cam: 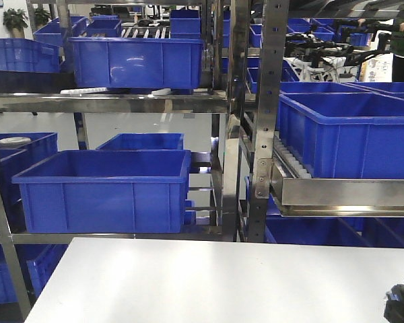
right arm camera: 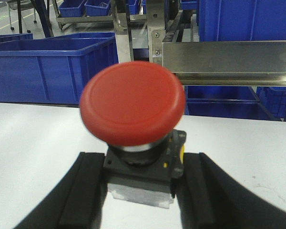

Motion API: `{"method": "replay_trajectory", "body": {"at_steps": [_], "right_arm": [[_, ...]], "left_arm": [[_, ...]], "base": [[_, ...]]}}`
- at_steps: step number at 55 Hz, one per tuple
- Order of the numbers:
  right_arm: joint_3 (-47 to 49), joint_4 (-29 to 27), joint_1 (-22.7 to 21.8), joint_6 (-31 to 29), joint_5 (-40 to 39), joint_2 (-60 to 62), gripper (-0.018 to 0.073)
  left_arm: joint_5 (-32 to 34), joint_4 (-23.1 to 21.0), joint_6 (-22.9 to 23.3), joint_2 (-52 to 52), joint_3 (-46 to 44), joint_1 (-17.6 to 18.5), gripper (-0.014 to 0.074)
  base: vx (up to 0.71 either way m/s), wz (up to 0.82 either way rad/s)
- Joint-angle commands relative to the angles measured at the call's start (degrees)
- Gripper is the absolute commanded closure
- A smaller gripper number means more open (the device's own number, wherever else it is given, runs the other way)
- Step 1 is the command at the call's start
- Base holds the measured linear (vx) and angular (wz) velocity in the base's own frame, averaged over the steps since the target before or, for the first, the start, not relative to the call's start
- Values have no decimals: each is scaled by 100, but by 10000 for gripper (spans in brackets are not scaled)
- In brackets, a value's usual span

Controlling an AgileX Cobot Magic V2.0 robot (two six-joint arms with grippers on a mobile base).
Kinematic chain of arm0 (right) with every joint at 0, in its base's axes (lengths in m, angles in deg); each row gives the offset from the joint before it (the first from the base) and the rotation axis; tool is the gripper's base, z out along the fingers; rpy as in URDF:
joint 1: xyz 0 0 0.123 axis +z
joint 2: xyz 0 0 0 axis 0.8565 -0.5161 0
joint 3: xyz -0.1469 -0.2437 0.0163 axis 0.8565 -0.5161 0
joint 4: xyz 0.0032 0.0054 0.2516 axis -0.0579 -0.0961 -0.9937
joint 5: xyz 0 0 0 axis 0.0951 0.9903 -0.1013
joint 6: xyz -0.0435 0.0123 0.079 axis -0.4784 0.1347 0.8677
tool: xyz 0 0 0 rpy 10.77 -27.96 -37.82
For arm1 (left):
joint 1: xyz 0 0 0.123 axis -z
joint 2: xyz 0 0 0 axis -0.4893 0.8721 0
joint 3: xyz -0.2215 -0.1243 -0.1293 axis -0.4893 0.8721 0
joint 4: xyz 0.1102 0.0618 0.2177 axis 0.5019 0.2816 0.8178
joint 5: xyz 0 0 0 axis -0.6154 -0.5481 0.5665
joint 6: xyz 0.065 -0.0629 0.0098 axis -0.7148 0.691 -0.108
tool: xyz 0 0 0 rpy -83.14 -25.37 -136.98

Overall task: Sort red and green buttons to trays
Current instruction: 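Hold both buttons while the base drives to the green and red trays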

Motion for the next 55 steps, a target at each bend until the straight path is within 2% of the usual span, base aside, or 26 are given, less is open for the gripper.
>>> {"method": "replay_trajectory", "body": {"at_steps": [1, 30, 55], "right_arm": [[178, 55, -20, -55, -513, 30, 567], [178, 55, -20, -55, -508, 30, 567], [178, 55, -20, -55, -495, 30, 567]], "left_arm": [[407, -75, 52, -60, -157, 19, 599], [408, -75, 52, -54, -157, 19, 599], [407, -75, 52, -54, -157, 19, 599]], "base": [[0, 0], [0, 6], [-3, 58]]}}
